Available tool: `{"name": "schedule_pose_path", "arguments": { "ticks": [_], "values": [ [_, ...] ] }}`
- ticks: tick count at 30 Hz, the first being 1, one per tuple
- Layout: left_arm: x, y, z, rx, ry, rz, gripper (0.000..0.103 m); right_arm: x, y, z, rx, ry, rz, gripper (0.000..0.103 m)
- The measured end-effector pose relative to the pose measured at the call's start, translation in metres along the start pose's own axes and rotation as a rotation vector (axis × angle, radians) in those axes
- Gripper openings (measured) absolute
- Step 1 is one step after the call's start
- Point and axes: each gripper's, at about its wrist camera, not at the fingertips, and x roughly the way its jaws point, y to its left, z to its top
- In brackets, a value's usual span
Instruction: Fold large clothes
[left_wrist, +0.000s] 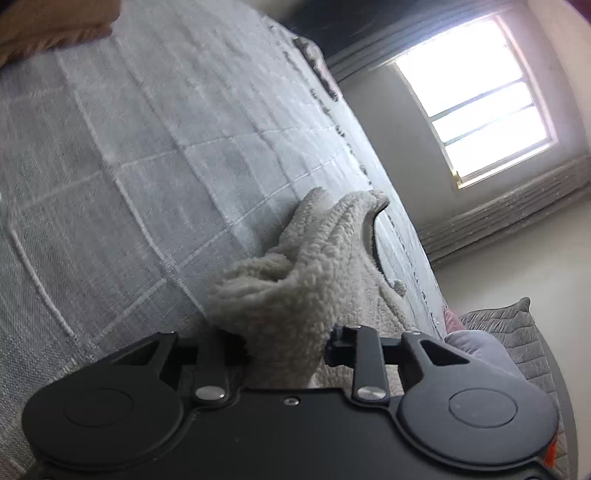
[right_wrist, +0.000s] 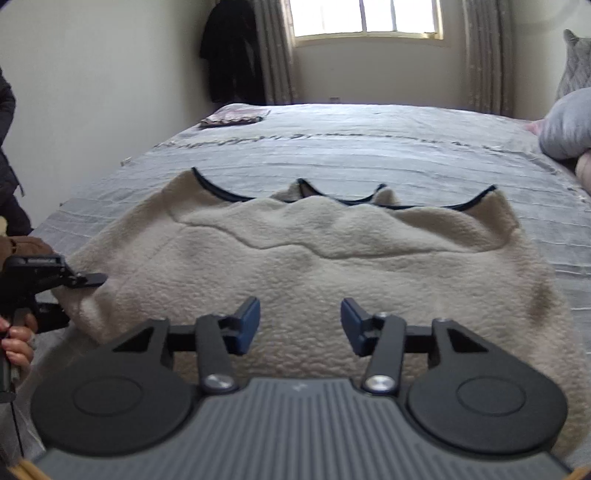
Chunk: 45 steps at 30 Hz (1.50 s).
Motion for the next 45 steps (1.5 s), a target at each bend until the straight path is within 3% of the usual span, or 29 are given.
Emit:
{"name": "schedule_pose_path", "arguments": {
  "ticks": [2,5,7,11,15,19,26,30,32,36,39,43,45],
  "values": [
    [-0.014,-0.027,-0.002,0.114,-0.053,-0.044,0.027,0.019,0.007,-0.006,0.009,0.061,0.063,0.032],
    [-0.033,-0.077,-0.011,0.275,-0.102,-0.152,0.026,0.049,0.010,-0.020,0.031,0.139,0.051,0.031],
    [-0.042,-0.113,-0.021,0.376,-0.114,-0.232,0.026,0.056,0.009,-0.024,0.055,0.127,0.050,0.031],
    [-0.045,-0.184,-0.057,0.558,-0.082,-0.367,0.026,0.049,0.000,-0.023,0.101,0.125,0.083,0.031],
    [-0.030,-0.231,-0.099,0.697,-0.001,-0.453,0.026,0.023,-0.042,-0.021,0.292,0.095,0.187,0.037],
    [0.000,-0.256,-0.145,0.818,0.104,-0.464,0.026,-0.023,-0.104,-0.023,0.459,-0.017,0.173,0.065],
    [0.049,-0.237,-0.231,0.953,0.283,-0.403,0.026,-0.082,-0.205,-0.050,0.743,-0.139,0.097,0.071],
    [0.054,-0.233,-0.256,1.022,0.302,-0.398,0.026,-0.085,-0.221,-0.057,0.848,-0.163,0.185,0.075],
    [0.050,-0.235,-0.256,1.031,0.297,-0.388,0.026,-0.078,-0.218,-0.047,0.837,-0.146,0.239,0.083],
    [0.047,-0.240,-0.244,1.019,0.321,-0.397,0.026,-0.050,-0.200,-0.019,0.765,-0.067,0.284,0.085],
    [0.041,-0.237,-0.238,1.051,0.335,-0.413,0.026,-0.026,-0.186,0.003,0.697,-0.022,0.239,0.077],
    [0.029,-0.241,-0.218,1.067,0.348,-0.444,0.032,-0.011,-0.172,0.026,0.619,-0.035,0.193,0.045],
    [0.022,-0.240,-0.203,1.052,0.378,-0.475,0.034,-0.014,-0.163,0.036,0.548,-0.053,0.160,0.037]
  ]
}}
